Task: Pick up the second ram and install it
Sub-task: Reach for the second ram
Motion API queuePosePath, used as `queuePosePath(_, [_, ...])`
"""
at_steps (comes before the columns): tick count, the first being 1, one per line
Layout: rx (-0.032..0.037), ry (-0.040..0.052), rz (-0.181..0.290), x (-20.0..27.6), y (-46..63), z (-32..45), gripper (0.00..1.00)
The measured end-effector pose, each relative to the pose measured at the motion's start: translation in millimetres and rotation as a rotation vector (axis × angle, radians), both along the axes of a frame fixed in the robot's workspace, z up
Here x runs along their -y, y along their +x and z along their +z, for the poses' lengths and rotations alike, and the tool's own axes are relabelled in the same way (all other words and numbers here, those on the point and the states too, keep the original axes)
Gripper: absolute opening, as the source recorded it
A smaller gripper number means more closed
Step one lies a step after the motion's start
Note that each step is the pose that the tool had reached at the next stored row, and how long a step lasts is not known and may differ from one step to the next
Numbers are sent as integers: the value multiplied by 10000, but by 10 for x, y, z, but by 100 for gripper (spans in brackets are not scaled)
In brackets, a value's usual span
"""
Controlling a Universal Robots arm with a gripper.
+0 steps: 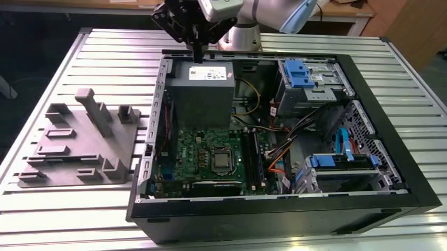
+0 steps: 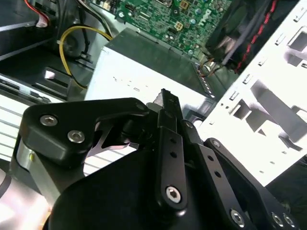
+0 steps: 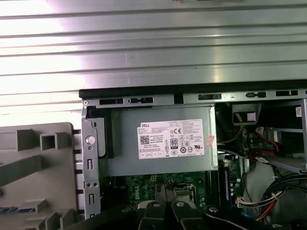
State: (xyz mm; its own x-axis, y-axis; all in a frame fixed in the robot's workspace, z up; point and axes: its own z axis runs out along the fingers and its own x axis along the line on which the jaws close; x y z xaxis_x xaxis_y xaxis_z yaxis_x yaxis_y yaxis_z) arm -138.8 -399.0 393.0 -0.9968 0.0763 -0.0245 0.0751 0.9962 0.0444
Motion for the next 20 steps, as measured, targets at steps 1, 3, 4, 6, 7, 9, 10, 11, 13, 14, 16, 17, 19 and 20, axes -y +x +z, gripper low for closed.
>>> queuePosePath(1, [-1, -1, 0, 0, -26, 0, 7])
queuePosePath(3, [0, 0, 2, 0, -86, 0, 7])
queuePosePath(4, [0, 0, 1, 0, -120, -1, 7])
queuePosePath(6, [6, 0, 1, 0, -200, -1, 7])
queuePosePath(7, [10, 0, 2, 0, -237, -2, 7])
queuePosePath(9, [17, 0, -1, 0, -317, -2, 7])
queuePosePath(10, [20, 0, 0, 0, -354, -2, 7])
queuePosePath(11, [23, -1, 2, 0, -391, -2, 7])
queuePosePath(13, [33, 0, 0, 0, -466, -2, 7])
queuePosePath(14, [40, 0, -1, 0, -503, -2, 7])
queuePosePath(16, [56, 1, 2, 0, -586, -3, 7])
queuePosePath(17, [64, 0, 0, 0, -631, -3, 7])
queuePosePath(19, [82, -1, 0, 0, -721, -3, 7])
queuePosePath(20, [92, 0, 2, 0, -766, -3, 7])
